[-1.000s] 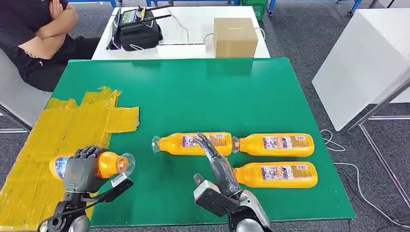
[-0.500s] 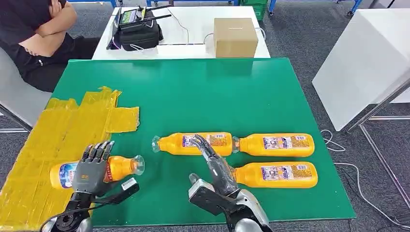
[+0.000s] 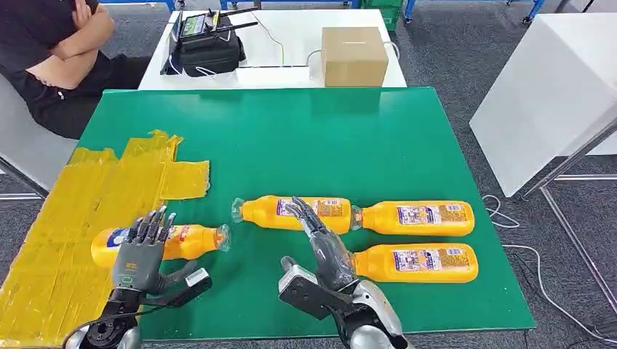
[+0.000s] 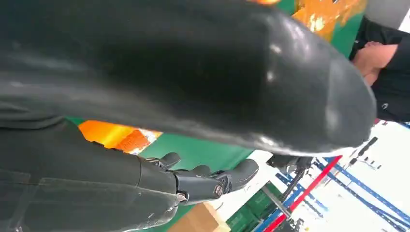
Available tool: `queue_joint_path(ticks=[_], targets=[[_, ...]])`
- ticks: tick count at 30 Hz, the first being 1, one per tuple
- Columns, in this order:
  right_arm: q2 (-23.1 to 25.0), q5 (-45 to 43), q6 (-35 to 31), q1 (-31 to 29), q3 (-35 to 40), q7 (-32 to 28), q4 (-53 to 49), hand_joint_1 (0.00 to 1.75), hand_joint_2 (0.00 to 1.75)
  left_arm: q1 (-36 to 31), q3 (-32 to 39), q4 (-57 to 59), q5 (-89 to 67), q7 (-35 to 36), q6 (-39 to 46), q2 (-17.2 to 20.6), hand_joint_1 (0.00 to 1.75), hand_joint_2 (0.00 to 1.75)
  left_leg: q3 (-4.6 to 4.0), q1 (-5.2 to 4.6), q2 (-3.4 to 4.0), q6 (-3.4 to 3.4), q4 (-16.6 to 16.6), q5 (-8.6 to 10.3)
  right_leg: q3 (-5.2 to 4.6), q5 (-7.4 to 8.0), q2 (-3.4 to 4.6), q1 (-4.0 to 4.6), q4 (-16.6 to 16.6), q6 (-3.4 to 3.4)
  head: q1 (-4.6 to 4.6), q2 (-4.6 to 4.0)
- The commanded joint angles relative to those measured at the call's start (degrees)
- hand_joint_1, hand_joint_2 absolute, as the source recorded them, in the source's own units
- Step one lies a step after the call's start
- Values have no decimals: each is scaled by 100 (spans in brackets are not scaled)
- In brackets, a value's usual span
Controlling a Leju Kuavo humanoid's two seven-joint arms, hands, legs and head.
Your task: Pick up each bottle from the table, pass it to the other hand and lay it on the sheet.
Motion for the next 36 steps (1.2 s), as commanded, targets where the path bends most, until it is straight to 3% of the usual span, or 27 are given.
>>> queue_joint_path(ticks=[1, 13, 15, 17, 19, 20, 23, 28, 36], targets=[[-6, 1103, -262, -300, -33, 629, 542, 0, 175, -56, -71, 49, -30, 147, 234, -73, 0, 0, 25, 0, 5, -1, -10, -3, 24, -1, 0, 1, -10, -2, 0, 0], [-40, 1247, -230, -280, -216, 677, 874, 0, 175, 15, 157, 108, 276, -3, 872, -213, 0, 0, 43, 1, 7, -1, -18, -6, 42, -4, 0, 3, -18, -3, 0, 0], [-70, 1418, -272, -196, -337, 859, 783, 0, 175, 96, 363, -214, 944, -235, 1056, -499, 0, 0, 16, 0, -2, 0, -7, -2, 18, -2, -6, 1, -8, -1, 0, 0], [-201, 1729, -301, -101, -535, 1055, 744, 0, 175, 210, 448, -670, 2767, -1067, 970, -791, 0, 0, 12, 1, -6, 2, -5, -2, 16, -2, -9, 2, -8, 1, -2, 0], [-322, 2108, -241, -64, -733, 1243, 742, 0, 175, 353, 614, -1258, 4614, -1981, 436, -1210, 0, 0, 14, -1, -13, 4, -5, -2, 22, -4, -17, 0, -10, 3, 0, 0], [-391, 2317, -174, -64, -895, 1319, 742, 0, 175, 500, 707, -1711, 6000, -2590, -214, -1532, 0, 0, 19, 1, -14, 5, -3, -5, 28, -5, -18, 2, -13, 4, 0, 0], [-465, 2546, 180, -385, -1034, 1424, 1027, 0, 175, 799, 534, -2290, 7543, -2800, -1271, -1843, 0, 0, -2, -1, -5, 6, 4, -3, 3, -1, -7, -4, -5, 5, -2, 0], [-300, 2495, 522, -1011, -870, 1440, 1590, 0, 175, 831, 228, -2497, 8417, -2815, -1857, -1821, 0, 0, 15, -6, 21, 4, 1, -9, 16, 3, 19, -10, -9, 2, 2, 0], [-265, 2511, 579, -1042, -795, 1507, 1557, 0, 175, 760, 279, -2507, 8462, -2770, -1870, -1795, 0, 0, 7, 0, -2, 0, -1, -1, 7, 3, 1, -2, -6, 3, 0, 0]])
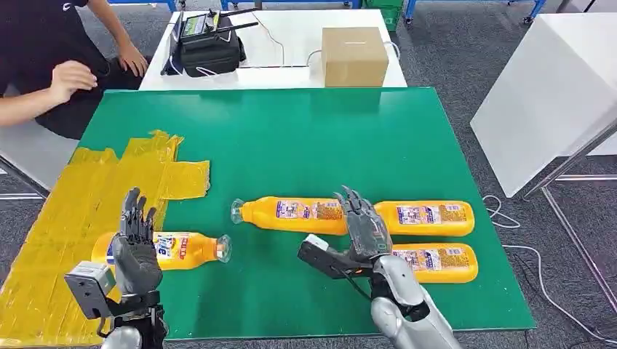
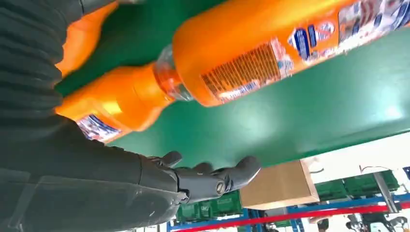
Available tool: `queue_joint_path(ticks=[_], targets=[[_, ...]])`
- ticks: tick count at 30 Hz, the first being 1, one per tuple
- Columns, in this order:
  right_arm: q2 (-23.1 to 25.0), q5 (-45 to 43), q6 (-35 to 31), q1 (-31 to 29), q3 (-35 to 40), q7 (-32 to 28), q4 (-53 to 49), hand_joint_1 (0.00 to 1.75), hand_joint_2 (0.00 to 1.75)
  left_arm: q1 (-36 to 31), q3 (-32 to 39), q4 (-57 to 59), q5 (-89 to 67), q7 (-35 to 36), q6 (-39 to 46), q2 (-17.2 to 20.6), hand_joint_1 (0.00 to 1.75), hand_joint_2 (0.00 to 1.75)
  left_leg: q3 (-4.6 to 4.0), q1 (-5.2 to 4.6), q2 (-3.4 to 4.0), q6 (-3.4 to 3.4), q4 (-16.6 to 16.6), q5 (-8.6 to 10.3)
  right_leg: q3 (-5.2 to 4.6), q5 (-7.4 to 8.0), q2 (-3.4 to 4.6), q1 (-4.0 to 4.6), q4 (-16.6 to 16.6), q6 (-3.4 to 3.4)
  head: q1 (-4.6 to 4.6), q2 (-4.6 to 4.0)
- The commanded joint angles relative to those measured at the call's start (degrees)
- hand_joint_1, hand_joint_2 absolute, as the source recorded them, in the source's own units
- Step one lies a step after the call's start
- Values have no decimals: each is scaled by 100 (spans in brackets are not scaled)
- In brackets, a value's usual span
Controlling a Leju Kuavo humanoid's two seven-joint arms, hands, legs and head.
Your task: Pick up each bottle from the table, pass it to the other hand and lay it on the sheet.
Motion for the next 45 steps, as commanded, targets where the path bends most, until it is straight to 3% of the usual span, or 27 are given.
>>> queue_joint_path(ticks=[1, 14, 25, 35, 45], targets=[[-17, -24, 57, -364, 61, 46, 520, 0, 175, -34, -23, -139, 57, 65, -28, -101, 0, 0, 19, 3, 10, -2, -7, -5, 16, -2, 5, 3, -5, -3, 0, 0], [4, -122, 171, -777, 275, 125, 1019, 0, 175, -23, 53, -32, 292, 49, -345, -130, 0, 0, 25, 2, 15, -1, -10, -4, 25, 0, 7, 3, -10, -4, 0, 0], [276, -494, 577, -1639, 508, 33, 2417, 0, 175, -209, -86, 148, 483, 96, -456, -120, 0, 0, 11, 1, 10, -1, -6, 1, 10, 1, 4, 2, -3, -2, 0, 0], [335, -579, 662, -1757, 532, -55, 2625, 0, 175, -233, -97, 202, 515, 96, -484, -81, 0, 0, 9, 0, 6, -2, -6, 1, 9, 0, 1, 1, -1, -2, 0, 0], [704, -586, 1024, -2450, 851, -199, 3822, 0, 175, -389, -143, 472, 659, 97, -588, -79, 0, 0, 18, -1, 14, -3, -8, 1, 14, 1, 6, 1, -1, -4, 0, 0]])
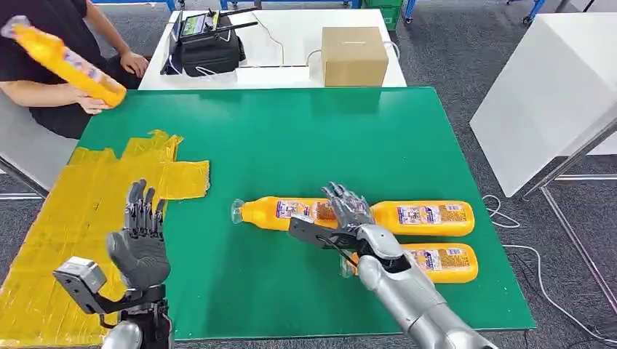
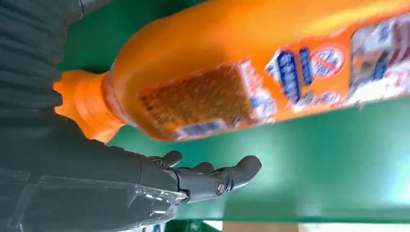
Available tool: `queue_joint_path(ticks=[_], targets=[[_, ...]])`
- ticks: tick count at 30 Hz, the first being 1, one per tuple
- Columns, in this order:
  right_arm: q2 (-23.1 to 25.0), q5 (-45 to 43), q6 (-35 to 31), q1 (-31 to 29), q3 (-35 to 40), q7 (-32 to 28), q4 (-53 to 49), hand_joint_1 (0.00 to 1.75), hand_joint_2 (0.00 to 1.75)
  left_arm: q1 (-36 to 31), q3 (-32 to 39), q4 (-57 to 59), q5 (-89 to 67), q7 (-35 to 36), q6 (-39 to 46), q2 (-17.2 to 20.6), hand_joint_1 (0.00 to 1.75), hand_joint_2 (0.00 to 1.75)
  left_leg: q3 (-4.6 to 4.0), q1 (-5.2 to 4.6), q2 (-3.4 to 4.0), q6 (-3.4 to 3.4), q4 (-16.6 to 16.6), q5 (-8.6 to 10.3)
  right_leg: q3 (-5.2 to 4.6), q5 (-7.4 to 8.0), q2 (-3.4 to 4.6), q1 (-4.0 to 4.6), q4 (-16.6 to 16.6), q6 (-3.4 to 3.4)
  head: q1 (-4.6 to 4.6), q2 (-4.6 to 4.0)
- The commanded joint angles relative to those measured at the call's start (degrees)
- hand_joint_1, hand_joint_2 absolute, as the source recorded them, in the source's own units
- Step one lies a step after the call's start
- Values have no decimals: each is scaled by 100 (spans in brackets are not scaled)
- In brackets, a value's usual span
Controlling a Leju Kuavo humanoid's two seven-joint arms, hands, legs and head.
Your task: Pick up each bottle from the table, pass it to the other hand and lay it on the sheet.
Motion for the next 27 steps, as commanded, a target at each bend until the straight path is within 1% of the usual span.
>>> queue_joint_path(ticks=[1, 2, 3, 4, 5, 7, 8, 9, 10, 11, 13, 14, 16, 17, 18, 19, 20, 21, 22, 25, 27], targets=[[276, -27, 324, -898, 475, -98, 1496, 0, 175, -292, -86, 602, 102, 25, -55, 89, 0, 0, 14, -4, 6, -1, -7, 1, 10, 0, 2, -4, -2, -2, 0, 0], [309, -36, 386, -959, 511, -133, 1627, 0, 175, -312, -88, 640, 117, 31, -63, 94, 0, 0, 9, -4, 4, -1, -6, 1, 5, 0, 1, -4, -1, -1, -2, 0], [344, -47, 494, -1021, 565, -178, 1767, 5, 175, -333, -91, 682, 148, 36, -80, 94, 0, 0, 16, -3, 7, -1, -7, 0, 12, 1, 4, -2, -4, -2, 0, 0], [387, -53, 577, -1072, 614, -215, 1894, 73, 175, -364, -100, 731, 161, 34, -89, 100, 0, 0, 18, -4, 5, 0, -8, 1, 14, 0, 2, -3, -4, -2, -2, 0], [416, -72, 609, -1099, 645, -254, 1989, 133, 175, -373, -110, 747, 170, 32, -95, 106, 0, 0, 26, -3, 8, -1, -12, 0, 21, 0, 4, -2, -7, -3, -2, 0], [514, -82, 635, -1135, 764, -311, 2232, 145, 175, -401, -129, 787, 202, 19, -102, 106, 0, 0, 32, -3, 9, -2, -14, -2, 27, -1, 3, -1, -8, -3, 0, 0], [545, -85, 631, -1143, 805, -330, 2310, 169, 175, -405, -137, 790, 211, 15, -102, 109, 0, 0, 28, -3, 6, -1, -12, -1, 24, -1, 1, -1, -7, -3, 0, 0], [592, -117, 645, -1162, 840, -371, 2419, 175, 175, -428, -152, 818, 233, 7, -104, 112, 0, 0, 23, -2, 3, -1, -11, 0, 20, -1, -1, -1, -7, -2, -2, 0], [618, -110, 653, -1162, 872, -375, 2474, 175, 175, -437, -160, 824, 244, 4, -105, 112, 0, 0, 15, -2, 0, 0, -8, 2, 13, -1, -2, -1, -5, -1, 0, 0], [632, -109, 644, -1149, 877, -373, 2474, 175, 175, -440, -162, 825, 244, 4, -105, 110, 0, 0, 30, -1, 4, -2, -15, 0, 27, -1, -1, 1, -11, -3, 0, 0], [637, -108, 639, -1155, 890, -374, 2505, 175, 175, -446, -163, 836, 249, 3, -104, 115, 0, 0, 22, -1, 7, -1, -11, 2, 17, 0, 0, 0, -8, -2, 0, 0], [647, -123, 656, -1164, 900, -382, 2541, 175, 175, -447, -169, 839, 258, 1, -103, 117, 0, 0, 33, -1, 7, -2, -15, 1, 29, 0, -2, 1, -12, -4, 0, 0], [680, -132, 713, -1143, 966, -390, 2645, 175, 175, -462, -178, 867, 299, -3, -103, 119, 0, 0, 23, 0, 6, -2, -11, 3, 19, 0, -3, 1, -9, -3, 0, 0], [688, -142, 678, -1135, 971, -385, 2679, 175, 175, -475, -183, 878, 317, -5, -103, 120, 0, 0, 33, 0, 3, -2, -15, 4, 29, 0, -6, 2, -14, -4, -2, 0], [700, -189, 601, -1118, 931, -381, 2692, 175, 175, -480, -186, 889, 336, -5, -101, 124, 0, 0, 42, 2, 4, -3, -20, 4, 37, 0, -7, 3, -18, -6, 0, 0], [719, -347, 246, -1062, 711, -368, 2599, 175, 175, -481, -187, 892, 338, -5, -103, 135, 0, 0, 38, 1, 2, -2, -16, 4, 33, 0, -7, 2, -15, -5, 0, 0], [740, -553, -261, -967, 413, -384, 2438, 175, 175, -475, -207, 890, 320, 12, -104, 161, 0, 0, 36, 0, 3, -1, -12, 3, 31, -1, -5, 1, -11, -3, 0, 0], [749, -581, -439, -948, 345, -392, 2353, 175, 175, -447, -200, 873, 303, 48, -87, 164, 0, 0, 48, 2, 4, -3, -17, 2, 42, -1, -6, 3, -16, -5, -2, 0], [755, -581, -439, -957, 345, -392, 2344, 175, 175, -443, -199, 872, 303, 48, -86, 166, 0, 0, 57, 1, 0, -3, -22, 4, 51, -2, -11, 2, -20, -6, -2, 0], [755, -581, -439, -957, 345, -392, 2344, 175, 175, -443, -199, 872, 303, 48, -86, 166, 0, 0, 37, -1, 6, -1, -8, 3, 30, 0, 0, -1, -4, -2, 0, 0], [755, -581, -439, -957, 345, -392, 2344, 175, 175, -443, -199, 872, 303, 48, -86, 166, 0, 0, 43, 1, 7, -1, -10, 2, 36, -1, -1, 2, -8, -3, 0, 0]])
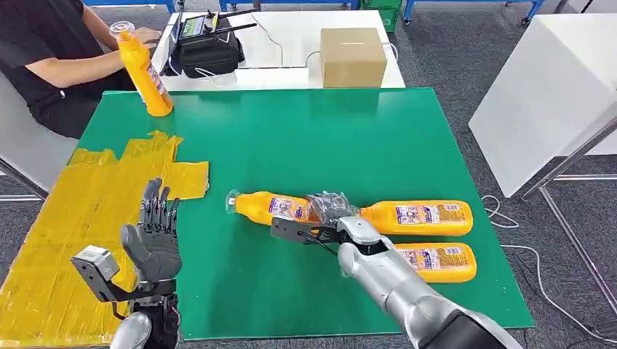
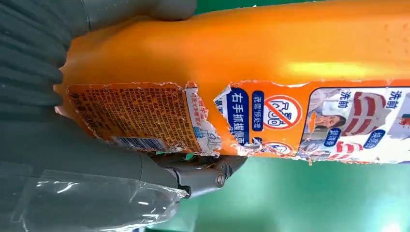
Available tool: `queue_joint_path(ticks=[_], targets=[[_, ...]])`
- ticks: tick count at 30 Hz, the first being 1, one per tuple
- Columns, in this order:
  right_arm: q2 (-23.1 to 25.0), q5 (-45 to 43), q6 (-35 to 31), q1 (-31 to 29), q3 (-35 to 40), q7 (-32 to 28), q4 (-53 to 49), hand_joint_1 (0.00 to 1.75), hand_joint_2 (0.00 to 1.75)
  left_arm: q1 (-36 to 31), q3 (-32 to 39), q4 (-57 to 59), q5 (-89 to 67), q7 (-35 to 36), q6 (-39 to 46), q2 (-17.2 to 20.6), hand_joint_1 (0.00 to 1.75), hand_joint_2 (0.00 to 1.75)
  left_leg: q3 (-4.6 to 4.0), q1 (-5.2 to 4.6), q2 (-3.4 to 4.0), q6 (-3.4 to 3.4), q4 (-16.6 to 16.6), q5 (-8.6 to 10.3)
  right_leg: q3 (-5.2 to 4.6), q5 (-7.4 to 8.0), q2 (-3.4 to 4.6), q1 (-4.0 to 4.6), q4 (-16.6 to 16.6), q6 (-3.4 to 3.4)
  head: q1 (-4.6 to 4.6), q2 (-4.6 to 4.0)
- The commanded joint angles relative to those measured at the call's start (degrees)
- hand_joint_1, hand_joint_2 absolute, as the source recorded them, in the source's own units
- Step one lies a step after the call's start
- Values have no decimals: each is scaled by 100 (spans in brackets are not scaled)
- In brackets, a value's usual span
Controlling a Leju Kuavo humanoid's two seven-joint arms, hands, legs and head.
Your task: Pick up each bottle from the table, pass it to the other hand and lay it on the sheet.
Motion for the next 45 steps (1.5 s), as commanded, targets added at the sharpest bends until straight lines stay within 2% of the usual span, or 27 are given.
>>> queue_joint_path(ticks=[1, 3, 4, 6, 7, 8, 9, 12, 15, 17, 20, 25, 29, 33, 38, 45], targets=[[48, -57, -49, -8, -169, -27, 302, 175, 175, -157, -110, 345, 0, 35, 12, 148, 0, 0, 12, -3, -6, 0, -9, 2, 13, -1, -10, -2, -7, -1, 0, 0], [15, -130, -784, 193, -425, -92, -130, 175, 175, -121, -83, 308, 71, 163, -7, 119, 0, 0, 11, -1, -6, 0, -8, 1, 13, -1, -9, 2, -7, -1, 2, 0], [-13, -237, -1303, 377, -593, -384, -566, 175, 175, -63, -65, 274, 121, 229, -25, 104, 0, 0, 17, 0, -8, -1, -11, 1, 21, -1, -13, 3, -12, -2, 2, 0], [-102, -305, -1768, 705, -676, -657, -1422, 175, 175, 37, -14, 217, 315, 222, -162, 76, 0, 0, 20, 0, -6, -1, -13, -3, 23, -4, -11, 3, -13, -2, 2, 0], [-140, -482, -2103, 1039, -756, -1052, -2095, 175, 175, 130, 25, 189, 491, 182, -279, 64, 0, 0, 6, -2, -9, 0, -6, -2, 10, -4, -11, 1, -4, -1, 2, 0], [-176, -519, -2297, 1271, -763, -1214, -2457, 175, 175, 223, 74, 207, 648, 180, -370, 54, 0, 175, 10, -2, -11, 0, -8, -4, 15, -7, -13, 1, -6, -3, 4, 0], [-142, -668, -2458, 1479, -744, -1499, -2909, 175, 175, 288, 110, 169, 825, 169, -493, 47, 0, 175, 16, -1, -10, -1, -10, -9, 22, -11, -12, 1, -8, -3, 4, 0], [-239, -764, -2816, 2014, -569, -1832, -3728, 175, 175, 572, 292, 156, 1427, 211, -969, 17, 0, 175, 34, 2, -7, -3, -28, -15, 37, -16, -12, 4, -26, -5, 0, 0], [-260, -823, -2822, 2026, -326, -1926, -3926, 175, 175, 657, 364, 105, 1754, 287, -1320, 9, 0, 175, -11, -5, -10, -2, -8, -12, -8, -13, -3, -2, -3, -4, -7, 0], [-241, -867, -2800, 1971, -263, -1939, -3883, 175, 175, 641, 372, 100, 1854, 322, -1439, -11, 0, 175, 1, 3, 1, -4, -10, -20, 1, -16, 2, 7, -10, -6, 4, 0], [-182, -927, -2750, 1869, -219, -1965, -3681, 175, 175, 592, 310, 145, 1919, 374, -1563, -5, 0, 175, -31, -1, -7, -4, -3, -9, -25, -8, -3, 3, -4, -6, 4, 0], [18, -1035, -2388, 1556, 4, -1906, -3008, 175, 175, 541, 112, 89, 1968, 327, -1794, 12, 0, 175, -16, -2, -1, -6, -9, -8, -11, -6, 0, 2, -8, -8, 2, 0], [60, -1054, -2369, 1557, 67, -1911, -2923, 175, 175, 528, 104, 68, 1962, 314, -1789, 14, 0, 175, -6, 0, 5, -6, -11, -10, -2, -8, 5, 4, -8, -8, 2, 0], [161, -1036, -2003, 1422, 533, -1818, -2504, 175, 175, 526, 222, -55, 2023, 217, -1729, -54, 0, 175, -17, 0, -1, -4, -8, -8, -12, -6, 2, 4, -6, -6, 2, 0], [214, -1045, -1965, 1383, 628, -1796, -2348, 175, 175, 524, 223, -73, 2032, 218, -1737, -52, 0, 175, -6, -1, -1, -5, -11, -8, -1, -8, -3, 4, -8, -7, 2, 0], [495, -1002, -1374, 1288, 1281, -1747, -1570, 175, 175, 452, 292, -53, 2217, 221, -1787, -62, 0, 175, -10, 0, 0, -6, -13, -5, -5, -5, -1, 4, -9, -8, 2, 0]])
